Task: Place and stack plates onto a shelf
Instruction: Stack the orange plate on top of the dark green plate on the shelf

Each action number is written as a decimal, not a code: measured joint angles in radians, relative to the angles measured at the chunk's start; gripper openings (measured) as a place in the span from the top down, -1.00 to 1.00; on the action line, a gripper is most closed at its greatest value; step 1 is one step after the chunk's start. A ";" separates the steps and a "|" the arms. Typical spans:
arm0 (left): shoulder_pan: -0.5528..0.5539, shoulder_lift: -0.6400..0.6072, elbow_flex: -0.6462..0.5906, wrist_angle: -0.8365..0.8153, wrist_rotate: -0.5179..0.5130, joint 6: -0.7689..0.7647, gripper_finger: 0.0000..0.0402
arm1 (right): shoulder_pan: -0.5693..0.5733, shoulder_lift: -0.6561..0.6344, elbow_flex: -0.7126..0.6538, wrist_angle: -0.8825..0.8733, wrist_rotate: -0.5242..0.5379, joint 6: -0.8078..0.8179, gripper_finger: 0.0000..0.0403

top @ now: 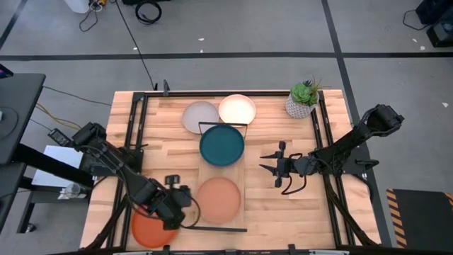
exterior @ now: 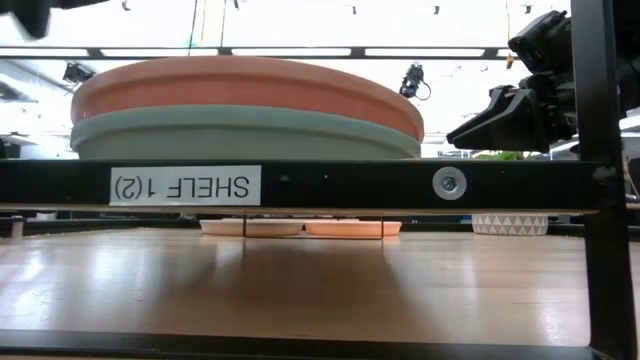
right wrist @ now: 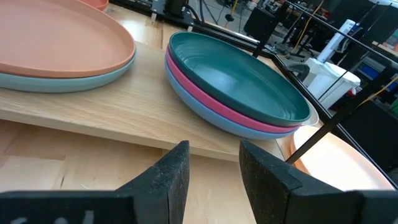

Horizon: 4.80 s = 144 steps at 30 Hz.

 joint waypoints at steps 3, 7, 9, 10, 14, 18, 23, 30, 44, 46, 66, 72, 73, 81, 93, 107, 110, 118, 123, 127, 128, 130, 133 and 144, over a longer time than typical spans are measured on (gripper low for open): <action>-0.035 -0.001 -0.019 -0.078 -0.023 -0.092 0.53 | 0.000 0.000 0.000 0.000 0.000 0.000 0.28; -0.067 -0.021 -0.107 -0.073 -0.001 -0.206 0.61 | 0.000 0.000 0.000 0.000 -0.014 0.000 0.28; -0.069 -0.033 -0.163 -0.045 0.050 -0.245 0.65 | 0.000 0.000 0.000 0.004 -0.018 -0.002 0.28; -0.069 -0.037 -0.193 -0.035 0.072 -0.261 0.68 | 0.000 0.000 0.000 0.008 -0.018 -0.006 0.28; -0.068 -0.061 -0.282 0.003 0.100 -0.316 0.74 | 0.000 0.000 0.000 0.015 -0.019 -0.011 0.28; -0.050 -0.064 -0.341 0.012 0.100 -0.373 0.68 | -0.002 0.000 0.000 0.016 -0.020 -0.011 0.28; -0.020 -0.065 -0.376 0.058 0.133 -0.380 0.43 | -0.005 0.000 0.000 0.015 -0.025 -0.011 0.28; -0.003 -0.064 -0.385 0.104 0.180 -0.308 0.22 | -0.005 0.000 0.000 0.015 -0.025 -0.011 0.28; -0.002 -0.064 -0.519 0.220 0.250 -0.247 0.40 | -0.005 0.000 0.000 0.018 -0.026 -0.011 0.28; -0.001 -0.064 -0.519 0.216 0.250 -0.229 0.57 | -0.005 0.000 0.000 0.022 -0.026 -0.011 0.28; 0.265 -0.523 -0.483 -0.196 0.172 -0.230 0.94 | -0.005 0.000 0.000 0.023 -0.043 -0.008 0.28; 0.392 -0.649 -0.483 -0.198 0.146 -0.316 0.94 | -0.005 0.000 0.000 0.022 -0.050 0.004 0.28; 0.406 -0.660 -0.483 -0.199 0.146 -0.327 0.94 | -0.005 0.000 0.000 0.022 -0.050 0.004 0.28; 0.506 -0.673 -0.483 -0.195 0.233 -0.338 0.94 | -0.005 0.000 0.000 0.022 -0.051 0.004 0.28; 0.741 -0.672 -0.483 0.012 0.283 -0.375 0.93 | -0.005 0.000 0.000 0.022 -0.051 0.002 0.28; 0.949 -0.486 -0.482 0.260 0.432 -0.458 0.91 | -0.006 0.000 0.000 0.023 -0.047 -0.037 0.28; 0.970 -0.410 -0.482 0.287 0.496 -0.434 0.91 | -0.006 0.000 0.000 0.025 -0.046 -0.044 0.28; 1.041 -0.300 -0.482 0.418 0.563 -0.377 0.90 | -0.017 0.000 0.000 0.027 -0.050 -0.047 0.28; 1.062 -0.271 -0.482 0.515 0.562 -0.363 0.90 | -0.018 0.000 0.000 0.025 -0.060 -0.046 0.28; 1.061 -0.246 -0.482 0.542 0.554 -0.349 0.90 | -0.023 0.000 0.000 0.023 -0.076 -0.044 0.28; 1.061 -0.239 -0.482 0.543 0.552 -0.338 0.90 | -0.024 0.000 0.000 0.023 -0.076 -0.044 0.28; 1.060 -0.229 -0.482 0.555 0.537 -0.328 0.90 | -0.024 0.000 0.000 0.023 -0.077 -0.043 0.28; 1.057 -0.214 -0.482 0.575 0.535 -0.296 0.89 | -0.024 0.000 0.000 0.023 -0.077 -0.041 0.28; 1.059 -0.217 -0.482 0.577 0.535 -0.221 0.54 | -0.026 0.000 0.000 0.023 -0.096 -0.030 0.28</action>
